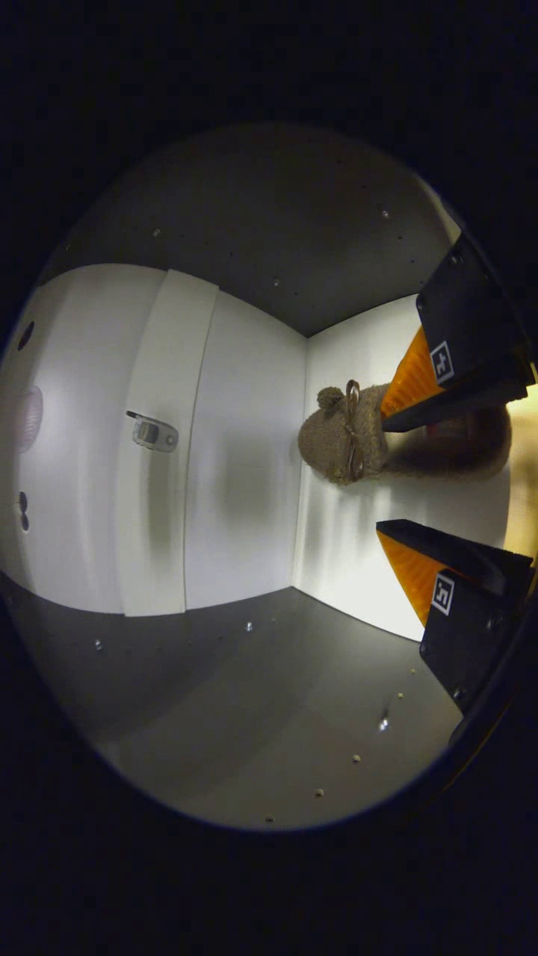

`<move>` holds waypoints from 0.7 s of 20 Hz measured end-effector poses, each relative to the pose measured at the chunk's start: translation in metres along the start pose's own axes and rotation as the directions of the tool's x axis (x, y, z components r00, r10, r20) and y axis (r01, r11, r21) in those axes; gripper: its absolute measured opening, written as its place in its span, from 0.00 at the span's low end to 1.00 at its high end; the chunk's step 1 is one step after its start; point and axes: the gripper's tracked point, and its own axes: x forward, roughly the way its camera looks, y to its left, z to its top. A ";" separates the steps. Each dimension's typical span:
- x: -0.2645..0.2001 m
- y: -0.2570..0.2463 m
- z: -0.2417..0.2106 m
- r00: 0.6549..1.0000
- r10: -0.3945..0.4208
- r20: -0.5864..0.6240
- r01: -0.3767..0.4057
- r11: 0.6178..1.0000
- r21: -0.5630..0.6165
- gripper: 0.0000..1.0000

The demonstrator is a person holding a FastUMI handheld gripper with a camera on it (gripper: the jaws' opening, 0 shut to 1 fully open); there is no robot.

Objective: Open the shoe cabinet door, grab the shoes and put them into the shoe cabinet, then close the shoe cabinet door.

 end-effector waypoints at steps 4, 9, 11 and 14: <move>-0.056 -0.002 0.017 0.994 -0.005 0.113 0.002 1.000 0.025 0.76; -0.137 -0.002 0.023 0.969 -0.004 0.249 -0.004 0.999 0.032 0.76; -0.172 -0.004 0.022 0.950 -0.003 0.311 -0.010 0.999 0.037 0.76; -0.228 -0.006 0.015 0.914 0.004 0.406 -0.033 0.997 0.064 0.76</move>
